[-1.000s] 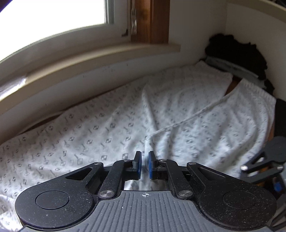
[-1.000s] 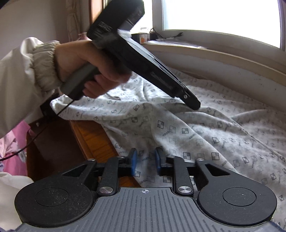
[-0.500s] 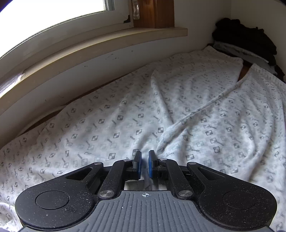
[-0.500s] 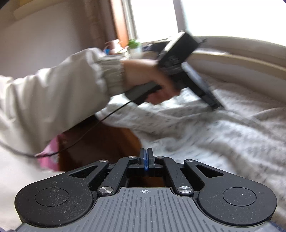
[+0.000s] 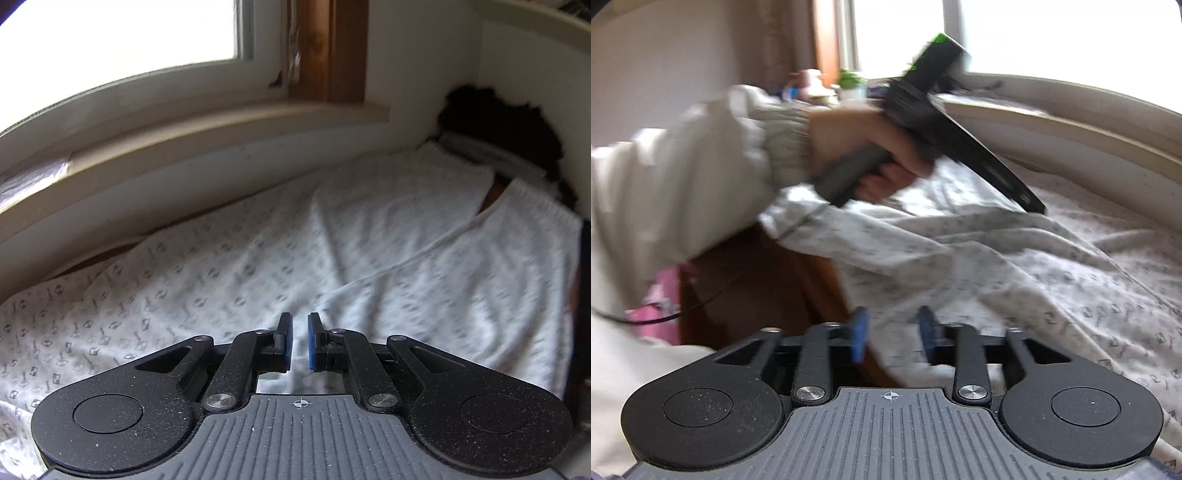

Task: Fold clothes
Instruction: 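Open both grippers and release the garment onto the table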

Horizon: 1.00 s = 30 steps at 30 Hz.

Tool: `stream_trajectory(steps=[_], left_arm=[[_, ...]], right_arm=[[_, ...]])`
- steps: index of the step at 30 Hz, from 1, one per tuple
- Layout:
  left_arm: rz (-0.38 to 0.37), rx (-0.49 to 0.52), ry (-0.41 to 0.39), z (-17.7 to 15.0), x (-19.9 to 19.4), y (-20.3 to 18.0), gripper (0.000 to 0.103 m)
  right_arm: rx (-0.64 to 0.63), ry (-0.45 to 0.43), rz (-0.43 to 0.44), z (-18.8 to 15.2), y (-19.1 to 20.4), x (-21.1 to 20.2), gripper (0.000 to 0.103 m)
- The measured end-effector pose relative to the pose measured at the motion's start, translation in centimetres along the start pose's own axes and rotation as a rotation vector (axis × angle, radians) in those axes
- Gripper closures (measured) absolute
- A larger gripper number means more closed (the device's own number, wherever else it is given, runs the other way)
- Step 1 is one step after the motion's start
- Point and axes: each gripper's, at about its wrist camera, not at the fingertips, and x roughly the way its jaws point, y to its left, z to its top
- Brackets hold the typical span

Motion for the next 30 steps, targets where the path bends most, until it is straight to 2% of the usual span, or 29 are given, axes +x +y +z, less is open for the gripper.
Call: stream_trajectory(steps=[5, 8, 9, 10, 11, 15, 18, 21, 25, 27, 28, 30], left_arm=[[-0.005, 0.037, 0.038, -0.5, 0.3, -0.7, 0.095], [-0.014, 0.018, 0.043, -0.9, 0.7, -0.3, 0.095], [-0.018, 0.008, 0.039, -1.0, 0.8, -0.1, 0.095], [-0.021, 0.002, 0.037, -1.1, 0.8, 0.0, 0.095], [-0.020, 0.004, 0.033, -1.1, 0.9, 0.0, 0.095], [-0.002, 0.022, 0.028, -1.4, 0.9, -0.1, 0.095], [0.023, 0.039, 0.034, -1.6, 1.0, -0.2, 0.095], [0.035, 0.023, 0.040, -1.7, 1.4, 0.1, 0.095], [0.052, 0.003, 0.031, -1.9, 1.6, 0.3, 0.095], [0.068, -0.010, 0.011, -1.8, 1.1, 0.0, 0.095], [0.076, -0.017, 0.000, -1.7, 0.9, -0.1, 0.095], [0.080, -0.011, -0.030, -1.5, 0.2, -0.8, 0.094]], right_arm=[[0.016, 0.017, -0.005, 0.2, -0.5, 2.2, 0.064], [-0.001, 0.027, -0.032, 0.4, -0.4, 3.0, 0.062], [-0.003, 0.024, -0.038, 0.4, -0.3, 3.1, 0.065], [0.002, 0.023, -0.034, 0.4, -0.4, 3.0, 0.086], [0.010, 0.023, -0.026, 0.5, -0.6, 2.9, 0.102], [0.036, -0.006, 0.034, 0.3, -0.7, 1.7, 0.101], [0.075, -0.005, 0.134, 0.3, -0.5, 0.0, 0.102], [0.078, 0.012, 0.193, 0.1, 0.4, -1.3, 0.102], [0.071, 0.039, 0.210, -0.3, 0.7, -1.7, 0.101], [0.083, 0.026, 0.198, -0.5, 0.4, -2.2, 0.096], [0.095, 0.014, 0.180, -0.6, 0.1, -2.6, 0.086], [0.124, -0.014, 0.126, -1.3, -0.9, -3.9, 0.076]])
